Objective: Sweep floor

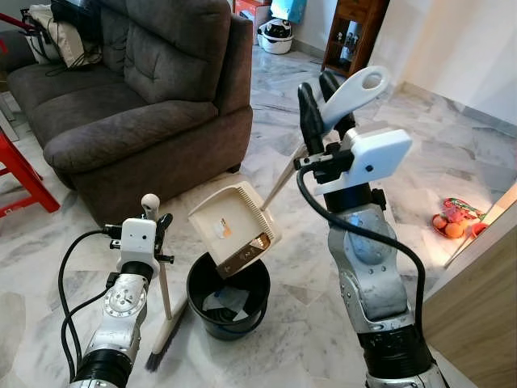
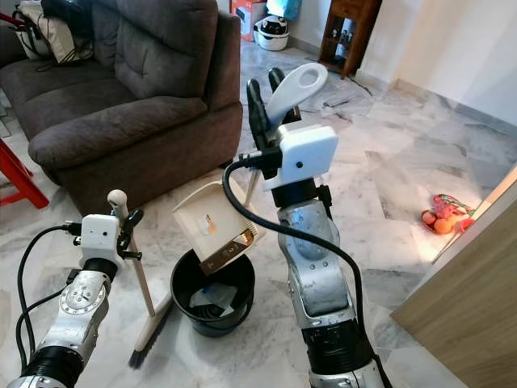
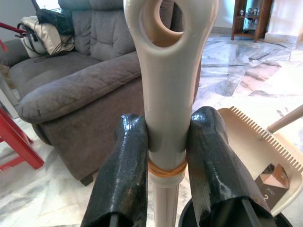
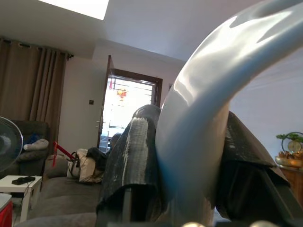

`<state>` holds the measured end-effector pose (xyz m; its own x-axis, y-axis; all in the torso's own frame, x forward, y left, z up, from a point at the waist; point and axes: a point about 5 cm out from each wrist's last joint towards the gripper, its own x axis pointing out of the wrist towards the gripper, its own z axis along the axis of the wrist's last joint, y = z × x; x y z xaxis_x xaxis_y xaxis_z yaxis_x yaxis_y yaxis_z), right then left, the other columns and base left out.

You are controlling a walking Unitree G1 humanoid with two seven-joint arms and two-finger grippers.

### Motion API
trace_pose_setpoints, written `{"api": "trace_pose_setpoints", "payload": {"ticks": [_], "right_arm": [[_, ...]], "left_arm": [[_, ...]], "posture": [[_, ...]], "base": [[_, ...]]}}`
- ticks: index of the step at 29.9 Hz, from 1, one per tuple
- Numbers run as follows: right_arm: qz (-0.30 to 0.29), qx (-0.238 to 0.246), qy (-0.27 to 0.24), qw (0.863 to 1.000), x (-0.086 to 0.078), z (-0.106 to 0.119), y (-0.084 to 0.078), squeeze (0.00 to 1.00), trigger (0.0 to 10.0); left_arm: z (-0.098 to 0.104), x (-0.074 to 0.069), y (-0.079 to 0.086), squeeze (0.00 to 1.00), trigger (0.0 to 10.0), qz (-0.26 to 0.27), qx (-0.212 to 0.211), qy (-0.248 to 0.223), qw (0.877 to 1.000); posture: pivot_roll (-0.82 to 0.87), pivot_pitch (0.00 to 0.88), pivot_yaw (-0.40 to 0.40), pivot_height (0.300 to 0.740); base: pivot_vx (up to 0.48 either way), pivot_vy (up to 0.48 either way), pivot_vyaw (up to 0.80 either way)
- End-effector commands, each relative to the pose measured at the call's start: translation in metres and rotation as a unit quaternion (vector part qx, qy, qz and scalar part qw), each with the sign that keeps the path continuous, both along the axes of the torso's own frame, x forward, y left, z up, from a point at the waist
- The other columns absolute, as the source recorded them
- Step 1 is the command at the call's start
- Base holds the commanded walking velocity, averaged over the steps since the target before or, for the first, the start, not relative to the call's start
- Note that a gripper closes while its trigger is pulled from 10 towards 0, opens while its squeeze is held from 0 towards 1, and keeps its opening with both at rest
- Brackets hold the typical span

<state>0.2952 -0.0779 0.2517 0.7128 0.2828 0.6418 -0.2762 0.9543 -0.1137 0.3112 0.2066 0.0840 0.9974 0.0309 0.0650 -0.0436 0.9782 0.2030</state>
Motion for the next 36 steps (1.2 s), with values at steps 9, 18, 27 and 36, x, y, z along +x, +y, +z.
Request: {"api": "trace_pose_setpoints", "payload": {"ticks": [9,18,27,36], "right_arm": [[0.023,-0.027,-0.071,0.997,-0.015,0.013,0.009,0.0,10.0],[0.039,-0.065,-0.084,0.994,-0.022,0.006,0.021,0.0,10.0],[-0.05,-0.034,-0.07,0.996,-0.005,0.011,-0.002,0.0,10.0],[-0.159,-0.038,-0.051,0.985,0.017,0.009,-0.042,0.0,10.0]], "left_arm": [[0.013,0.003,-0.004,0.0,10.0,-0.017,0.016,-0.034,0.999],[0.013,0.003,-0.003,0.0,10.0,-0.019,0.018,-0.033,0.999],[0.013,0.003,-0.005,0.0,10.0,-0.025,0.023,-0.034,0.999],[0.014,0.004,-0.008,0.0,10.0,-0.028,0.023,-0.036,0.999]], "posture": [[0.02,0.0,-0.051,0.74],[0.03,0.0,-0.049,0.74],[0.03,0.0,-0.048,0.74],[0.02,0.0,-0.053,0.74]], "base": [[0.0,0.0,0.0],[0.0,0.0,0.0],[0.0,0.0,0.0],[0.0,0.0,0.0]]}}
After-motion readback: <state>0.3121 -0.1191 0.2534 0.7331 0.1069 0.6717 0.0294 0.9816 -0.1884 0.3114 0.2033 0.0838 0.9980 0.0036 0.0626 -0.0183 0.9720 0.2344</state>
